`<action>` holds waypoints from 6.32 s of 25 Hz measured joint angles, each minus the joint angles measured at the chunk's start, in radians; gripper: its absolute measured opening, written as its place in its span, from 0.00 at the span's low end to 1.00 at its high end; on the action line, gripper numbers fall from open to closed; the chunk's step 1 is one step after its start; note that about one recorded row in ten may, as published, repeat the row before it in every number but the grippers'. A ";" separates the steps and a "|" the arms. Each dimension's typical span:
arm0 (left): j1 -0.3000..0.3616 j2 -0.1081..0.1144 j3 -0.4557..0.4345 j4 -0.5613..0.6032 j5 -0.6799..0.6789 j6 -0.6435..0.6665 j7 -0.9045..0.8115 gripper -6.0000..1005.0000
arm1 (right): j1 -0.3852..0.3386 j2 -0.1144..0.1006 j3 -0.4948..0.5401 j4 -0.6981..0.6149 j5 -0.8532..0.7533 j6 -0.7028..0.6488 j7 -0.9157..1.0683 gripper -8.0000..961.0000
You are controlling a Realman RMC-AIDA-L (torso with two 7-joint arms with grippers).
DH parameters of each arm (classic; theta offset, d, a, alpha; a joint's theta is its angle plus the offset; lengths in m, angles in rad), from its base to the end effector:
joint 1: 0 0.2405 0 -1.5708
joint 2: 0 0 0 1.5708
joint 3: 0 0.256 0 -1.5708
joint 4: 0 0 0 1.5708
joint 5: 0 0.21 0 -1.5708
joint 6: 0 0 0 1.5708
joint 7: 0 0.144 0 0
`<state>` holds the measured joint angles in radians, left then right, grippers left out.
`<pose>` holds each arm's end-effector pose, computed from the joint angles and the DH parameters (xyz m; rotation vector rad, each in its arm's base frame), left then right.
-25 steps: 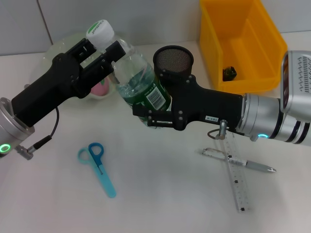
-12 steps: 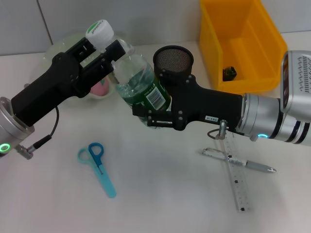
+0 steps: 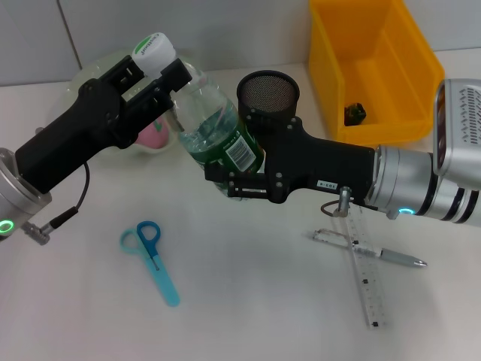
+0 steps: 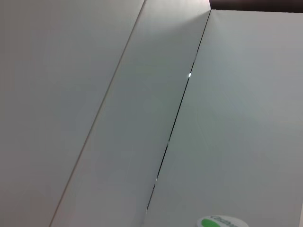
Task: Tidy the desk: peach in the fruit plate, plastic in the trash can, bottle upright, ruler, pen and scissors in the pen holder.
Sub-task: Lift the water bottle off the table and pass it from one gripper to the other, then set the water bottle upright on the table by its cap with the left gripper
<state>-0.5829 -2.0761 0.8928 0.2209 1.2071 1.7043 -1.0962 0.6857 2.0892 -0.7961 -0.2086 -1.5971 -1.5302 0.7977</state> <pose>-0.2109 0.3245 -0.0089 -2.3026 -0.5580 -1.5715 0.2039 0.3347 -0.0557 -2.5979 0.1690 1.1064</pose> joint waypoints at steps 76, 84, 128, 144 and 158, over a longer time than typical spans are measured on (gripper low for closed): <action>-0.005 0.001 0.005 0.001 0.001 -0.013 0.005 0.45 | 0.013 -0.005 -0.143 -0.153 -0.018 0.061 0.194 0.84; -0.002 0.002 0.005 0.003 0.004 -0.013 0.006 0.44 | 0.005 -0.005 -0.204 -0.213 -0.018 0.089 0.264 0.84; 0.002 0.004 0.004 0.008 0.001 0.001 -0.005 0.44 | -0.041 -0.009 -0.297 -0.329 -0.143 0.181 0.409 0.84; 0.018 0.007 -0.003 0.024 0.000 -0.034 0.048 0.44 | -0.140 -0.010 -0.237 -0.415 -0.148 0.193 0.414 0.83; 0.033 -0.003 -0.005 -0.107 -0.035 -0.114 0.432 0.44 | -0.183 -0.010 -0.050 -0.444 -0.062 0.178 0.408 0.84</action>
<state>-0.5499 -2.0796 0.8874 0.1143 1.1726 1.5899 -0.6640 0.5023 2.0791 -0.8456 -0.6531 -1.6590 -1.3518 1.2053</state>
